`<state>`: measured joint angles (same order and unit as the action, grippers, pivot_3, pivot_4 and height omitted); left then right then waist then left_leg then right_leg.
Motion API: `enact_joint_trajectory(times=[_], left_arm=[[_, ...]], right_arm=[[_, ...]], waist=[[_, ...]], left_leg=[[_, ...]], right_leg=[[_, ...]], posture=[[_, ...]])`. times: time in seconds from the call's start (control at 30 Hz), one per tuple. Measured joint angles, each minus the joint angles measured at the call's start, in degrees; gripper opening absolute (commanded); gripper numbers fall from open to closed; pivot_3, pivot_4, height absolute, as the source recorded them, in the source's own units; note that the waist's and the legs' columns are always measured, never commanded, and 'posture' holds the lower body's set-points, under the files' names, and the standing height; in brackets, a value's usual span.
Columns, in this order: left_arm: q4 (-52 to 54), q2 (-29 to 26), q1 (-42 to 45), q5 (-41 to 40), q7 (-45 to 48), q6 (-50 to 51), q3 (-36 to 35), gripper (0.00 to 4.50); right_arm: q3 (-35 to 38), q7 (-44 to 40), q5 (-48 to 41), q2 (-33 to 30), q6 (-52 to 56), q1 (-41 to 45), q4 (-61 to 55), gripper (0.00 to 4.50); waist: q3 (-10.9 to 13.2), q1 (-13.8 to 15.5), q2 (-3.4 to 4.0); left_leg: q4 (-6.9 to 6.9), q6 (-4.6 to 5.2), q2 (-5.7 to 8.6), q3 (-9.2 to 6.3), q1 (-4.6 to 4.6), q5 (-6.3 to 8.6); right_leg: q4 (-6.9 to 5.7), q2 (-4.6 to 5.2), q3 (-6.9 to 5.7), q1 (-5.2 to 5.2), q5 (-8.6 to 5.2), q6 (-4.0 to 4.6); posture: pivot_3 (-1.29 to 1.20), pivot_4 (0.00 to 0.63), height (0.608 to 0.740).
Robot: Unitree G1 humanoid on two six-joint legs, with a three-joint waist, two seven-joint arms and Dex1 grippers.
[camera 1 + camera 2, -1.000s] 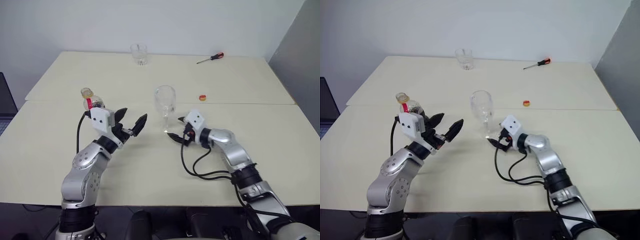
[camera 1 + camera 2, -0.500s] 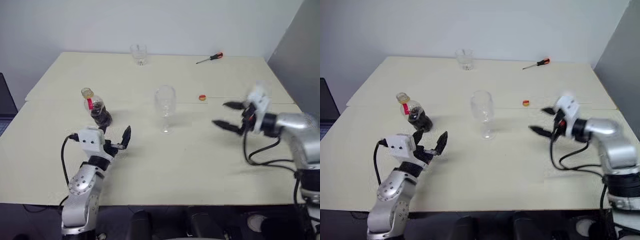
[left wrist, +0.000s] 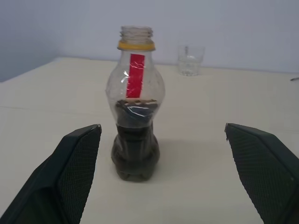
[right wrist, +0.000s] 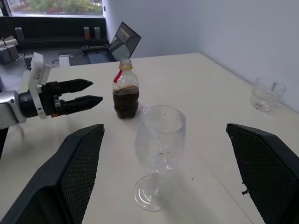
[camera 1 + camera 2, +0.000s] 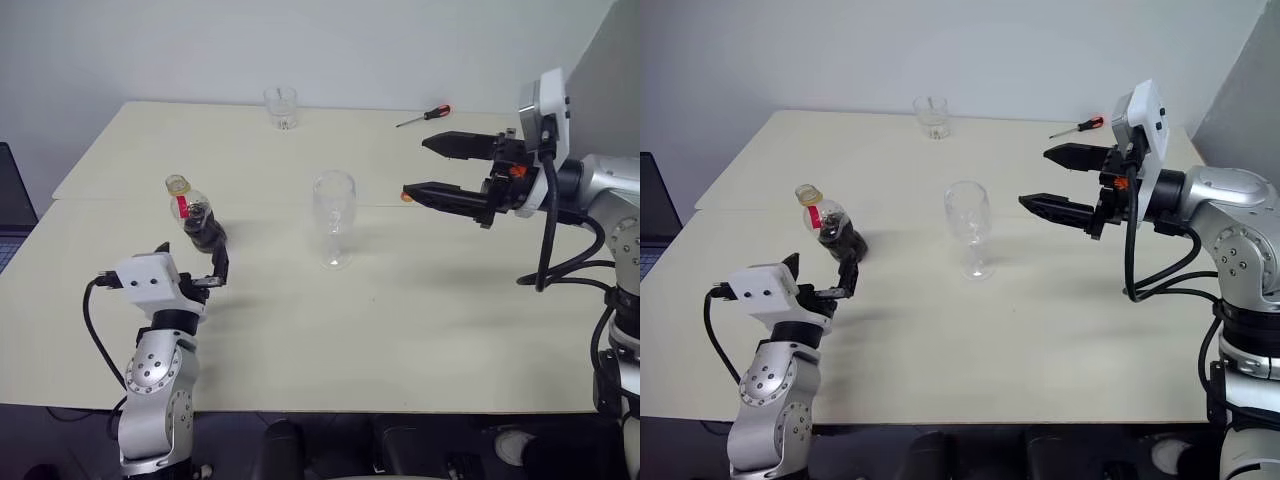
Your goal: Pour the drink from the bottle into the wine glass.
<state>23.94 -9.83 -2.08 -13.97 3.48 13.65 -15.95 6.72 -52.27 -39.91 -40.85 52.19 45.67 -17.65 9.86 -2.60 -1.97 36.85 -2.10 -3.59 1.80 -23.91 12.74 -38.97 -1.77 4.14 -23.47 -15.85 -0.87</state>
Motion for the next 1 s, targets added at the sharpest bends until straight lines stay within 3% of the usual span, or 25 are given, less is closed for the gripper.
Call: enact_joint_trajectory(times=[0.3, 0.77, 1.0], left_arm=[[-4.84, -0.27, 2.90, 1.02, -2.60, 0.90, -1.31, 4.50], [-17.61, -9.01, 10.45, -2.28, 5.27, 3.44, -3.01, 4.50], [-22.75, -10.02, 14.76, -1.74, 7.13, 2.62, -2.31, 4.50]], right_arm=[[-1.38, 2.43, -2.17, 1.17, 1.55, 0.69, -1.43, 4.48], [-3.23, 2.99, -2.19, 1.86, 1.32, 2.37, -1.43, 4.48], [-3.63, 2.93, -2.23, 1.96, 1.28, 2.40, -1.96, 4.48]], waist=[[0.00, 0.23, 0.00], [0.00, 0.35, 0.00], [0.00, 0.50, -0.01]], left_leg=[[0.00, 0.00, -0.01, -0.12, 0.01, 0.00], [-0.02, 0.00, -0.02, -0.09, -0.01, 0.00], [-0.02, 0.00, -0.02, -0.07, -0.02, 0.00]], right_leg=[[-0.05, -0.07, -0.03, 0.00, 0.00, 0.01], [-0.03, -0.07, -0.07, -0.02, 0.00, 0.02], [-0.03, -0.07, -0.07, -0.03, 0.00, 0.02]], posture=[[0.00, 0.150, 0.740], [0.00, 0.150, 0.740], [0.00, 0.150, 0.740]])
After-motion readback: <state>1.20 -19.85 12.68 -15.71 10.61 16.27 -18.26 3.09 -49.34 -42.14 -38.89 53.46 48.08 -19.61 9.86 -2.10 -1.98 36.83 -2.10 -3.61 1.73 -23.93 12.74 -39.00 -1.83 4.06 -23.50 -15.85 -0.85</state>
